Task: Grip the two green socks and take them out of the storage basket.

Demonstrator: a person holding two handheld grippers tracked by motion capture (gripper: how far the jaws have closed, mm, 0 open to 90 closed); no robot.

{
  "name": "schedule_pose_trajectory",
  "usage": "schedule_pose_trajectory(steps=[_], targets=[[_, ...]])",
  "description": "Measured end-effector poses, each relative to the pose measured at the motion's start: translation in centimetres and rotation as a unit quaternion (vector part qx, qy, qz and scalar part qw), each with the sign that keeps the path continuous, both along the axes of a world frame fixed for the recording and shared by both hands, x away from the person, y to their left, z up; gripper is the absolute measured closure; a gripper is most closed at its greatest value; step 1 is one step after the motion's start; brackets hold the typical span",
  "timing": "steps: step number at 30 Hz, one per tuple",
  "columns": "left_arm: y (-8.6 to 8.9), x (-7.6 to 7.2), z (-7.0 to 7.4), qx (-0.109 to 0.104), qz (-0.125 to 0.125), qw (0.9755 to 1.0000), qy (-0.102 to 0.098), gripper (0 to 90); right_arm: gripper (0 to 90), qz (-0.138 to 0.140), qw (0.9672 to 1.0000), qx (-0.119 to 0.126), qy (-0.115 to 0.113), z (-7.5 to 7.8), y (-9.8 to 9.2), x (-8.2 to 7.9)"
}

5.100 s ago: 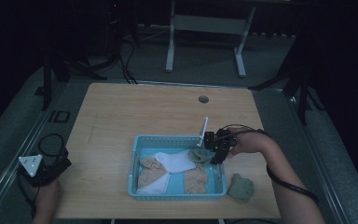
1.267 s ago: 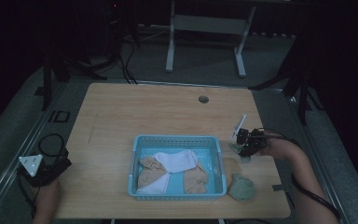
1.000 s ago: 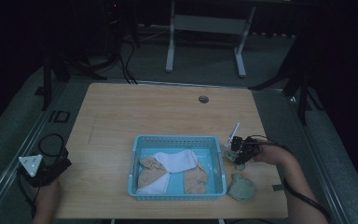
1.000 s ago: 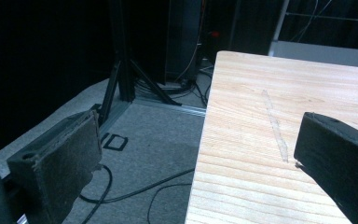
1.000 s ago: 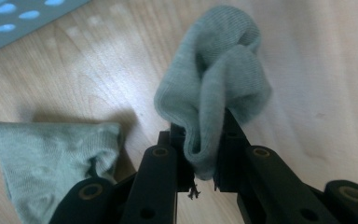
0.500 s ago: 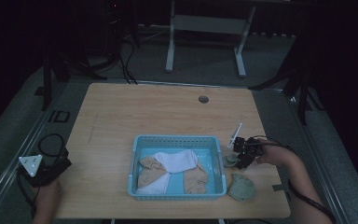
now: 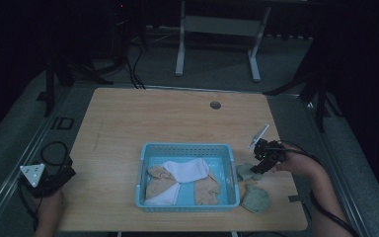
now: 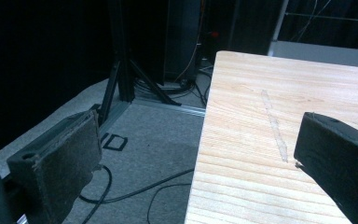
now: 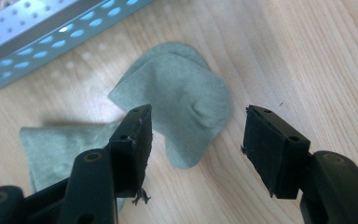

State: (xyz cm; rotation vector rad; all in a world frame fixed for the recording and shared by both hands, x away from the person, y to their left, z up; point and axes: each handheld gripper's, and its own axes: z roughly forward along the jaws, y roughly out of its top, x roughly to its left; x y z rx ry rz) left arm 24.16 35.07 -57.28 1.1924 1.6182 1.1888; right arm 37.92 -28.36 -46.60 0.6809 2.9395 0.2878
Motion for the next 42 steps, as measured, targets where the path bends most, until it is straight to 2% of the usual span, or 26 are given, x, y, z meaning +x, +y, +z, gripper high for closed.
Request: schedule_pose_trajectory(steps=[10, 14, 15, 16, 17, 18, 19, 20, 22, 24, 25, 26, 27, 28, 29, 31, 32, 33, 34, 35, 36, 37, 38, 40, 41, 42], targets=[[0.0, 0.0, 0.0, 0.000, -0.001, 1.0000, 0.001, 0.7, 28.7, -0.055, 0.9981, 0.026, -0.013, -0.5, -2.0, 0.3], [0.0, 0.0, 0.0, -0.001, -0.001, 1.0000, 0.000, 0.8, 23.1, -0.092, 0.9947, 0.044, -0.015, -0.8, -3.3, 0.2], [0.0, 0.0, 0.0, -0.001, -0.001, 1.0000, 0.000, 0.7, 19.7, -0.113, 0.9919, 0.052, -0.025, -1.2, -4.1, 0.1], [0.0, 0.0, 0.0, -0.001, -0.001, 1.0000, 0.000, 0.7, 19.7, -0.113, 0.9919, 0.052, -0.025, -1.2, -4.1, 0.1], [0.0, 0.0, 0.0, -0.001, -0.001, 1.0000, 0.000, 0.7, 19.7, -0.136, 0.9886, 0.060, -0.028, -1.8, -5.0, 0.0], [0.0, 0.0, 0.0, 0.000, -0.001, 1.0000, 0.001, 0.7, 19.7, -0.136, 0.9886, 0.060, -0.028, -1.8, -5.0, 0.0], [0.0, 0.0, 0.0, 0.000, -0.001, 1.0000, 0.001, 0.8, 19.5, -0.158, 0.9848, 0.064, -0.035, -2.3, -5.8, -0.1], [0.0, 0.0, 0.0, -0.001, -0.001, 1.0000, 0.001, 0.8, 19.5, -0.158, 0.9848, 0.064, -0.035, -2.3, -5.8, -0.1], [0.0, 0.0, 0.0, -0.001, -0.001, 1.0000, 0.001, 0.7, 17.9, -0.191, 0.9775, 0.075, -0.049, -3.0, -7.0, -0.3], [0.0, 0.0, 0.0, -0.001, -0.001, 1.0000, 0.002, 0.7, 17.9, -0.200, 0.9753, 0.076, -0.054, -3.2, -7.3, -0.4], [0.0, 0.0, 0.0, -0.001, -0.001, 1.0000, 0.002, 0.7, 16.1, -0.221, 0.9702, 0.077, -0.063, -3.6, -7.9, -0.6], [0.0, 0.0, 0.0, -0.001, -0.001, 1.0000, 0.002, 0.7, 16.1, -0.221, 0.9702, 0.077, -0.063, -3.6, -7.9, -0.6], [0.0, 0.0, 0.0, -0.001, -0.001, 1.0000, 0.001, 0.7, 15.2, -0.239, 0.9654, 0.078, -0.069, -4.1, -8.5, -0.7], [0.0, 0.0, 0.0, -0.001, -0.001, 1.0000, 0.001, 0.7, 15.2, -0.239, 0.9654, 0.078, -0.069, -4.1, -8.5, -0.7], [0.0, 0.0, 0.0, -0.002, -0.001, 1.0000, 0.001, 0.7, 14.4, -0.258, 0.9602, 0.077, -0.076, -4.6, -9.1, -0.8], [0.0, 0.0, 0.0, -0.002, -0.001, 1.0000, 0.001, 0.7, 14.0, -0.276, 0.9541, 0.083, -0.081, -5.0, -9.7, -0.9], [0.0, 0.0, 0.0, -0.002, -0.001, 1.0000, 0.000, 0.7, 14.0, -0.276, 0.9541, 0.083, -0.081, -5.0, -9.7, -0.9], [0.0, 0.0, 0.0, -0.002, -0.001, 1.0000, 0.001, 0.7, 14.0, -0.294, 0.9467, 0.098, -0.088, -5.4, -10.2, -1.1], [0.0, 0.0, 0.0, -0.001, -0.001, 1.0000, 0.001, 0.7, 14.0, -0.294, 0.9467, 0.098, -0.088, -5.4, -10.2, -1.1], [0.0, 0.0, 0.0, -0.001, -0.001, 1.0000, 0.000, 0.7, 13.8, -0.318, 0.9372, 0.116, -0.086, -5.5, -10.7, -1.4], [0.0, 0.0, 0.0, -0.001, 0.000, 1.0000, 0.000, 0.7, 13.8, -0.318, 0.9372, 0.116, -0.086, -5.5, -10.7, -1.4], [0.0, 0.0, 0.0, -0.001, 0.000, 1.0000, 0.000, 0.7, 12.4, -0.324, 0.9334, 0.124, -0.092, -5.8, -11.0, -1.8], [0.0, 0.0, 0.0, -0.001, 0.000, 1.0000, 0.000, 0.7, 12.4, -0.324, 0.9334, 0.124, -0.092, -5.8, -11.0, -1.8], [0.0, 0.0, 0.0, -0.001, 0.000, 1.0000, 0.000, 0.7, 10.7, -0.340, 0.9269, 0.120, -0.103, -6.4, -11.3, -2.3], [0.0, 0.0, 0.0, -0.001, 0.000, 1.0000, 0.000, 0.7, 10.7, -0.340, 0.9269, 0.120, -0.103, -6.4, -11.3, -2.3], [0.0, 0.0, 0.0, -0.001, 0.000, 1.0000, 0.000, 0.7, 10.7, -0.346, 0.9236, 0.123, -0.109, -6.7, -11.4, -2.5]])
